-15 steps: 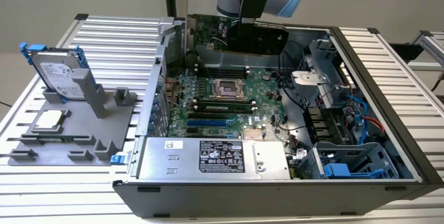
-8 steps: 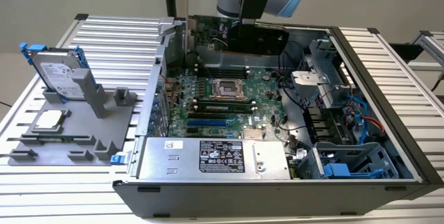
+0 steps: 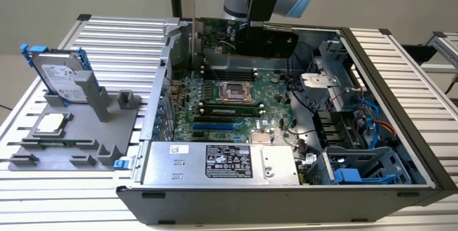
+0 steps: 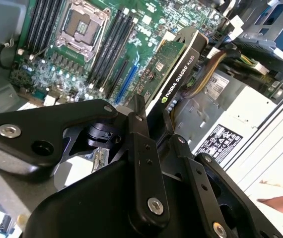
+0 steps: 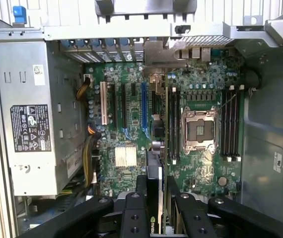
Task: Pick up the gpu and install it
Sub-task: 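Insert the gpu into the slot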
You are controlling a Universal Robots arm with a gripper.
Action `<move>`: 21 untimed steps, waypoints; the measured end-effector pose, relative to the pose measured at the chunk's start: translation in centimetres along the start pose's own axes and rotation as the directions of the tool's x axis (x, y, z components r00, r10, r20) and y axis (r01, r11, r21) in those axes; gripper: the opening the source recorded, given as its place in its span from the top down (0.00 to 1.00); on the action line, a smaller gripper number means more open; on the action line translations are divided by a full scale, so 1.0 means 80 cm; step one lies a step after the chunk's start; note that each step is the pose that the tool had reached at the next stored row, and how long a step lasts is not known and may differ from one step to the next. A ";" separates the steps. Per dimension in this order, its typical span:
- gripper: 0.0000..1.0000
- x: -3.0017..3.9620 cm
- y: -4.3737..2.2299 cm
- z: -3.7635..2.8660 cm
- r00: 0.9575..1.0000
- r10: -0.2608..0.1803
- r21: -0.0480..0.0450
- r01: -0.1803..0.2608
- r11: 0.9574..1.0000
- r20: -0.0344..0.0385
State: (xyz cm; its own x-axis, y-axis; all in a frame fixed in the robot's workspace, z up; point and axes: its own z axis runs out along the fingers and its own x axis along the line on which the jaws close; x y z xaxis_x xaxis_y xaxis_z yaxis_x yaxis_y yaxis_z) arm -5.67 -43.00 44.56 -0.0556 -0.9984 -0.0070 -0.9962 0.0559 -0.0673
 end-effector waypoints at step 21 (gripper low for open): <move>1.00 0.0001 0.0017 0.0105 1.000 0.000 0.029 0.000 1.000 -0.003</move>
State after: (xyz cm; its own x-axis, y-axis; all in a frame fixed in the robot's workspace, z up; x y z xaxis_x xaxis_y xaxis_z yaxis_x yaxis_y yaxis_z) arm -5.74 -43.00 43.72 -0.0555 -0.9985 -0.0038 -0.9938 0.0556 -0.0965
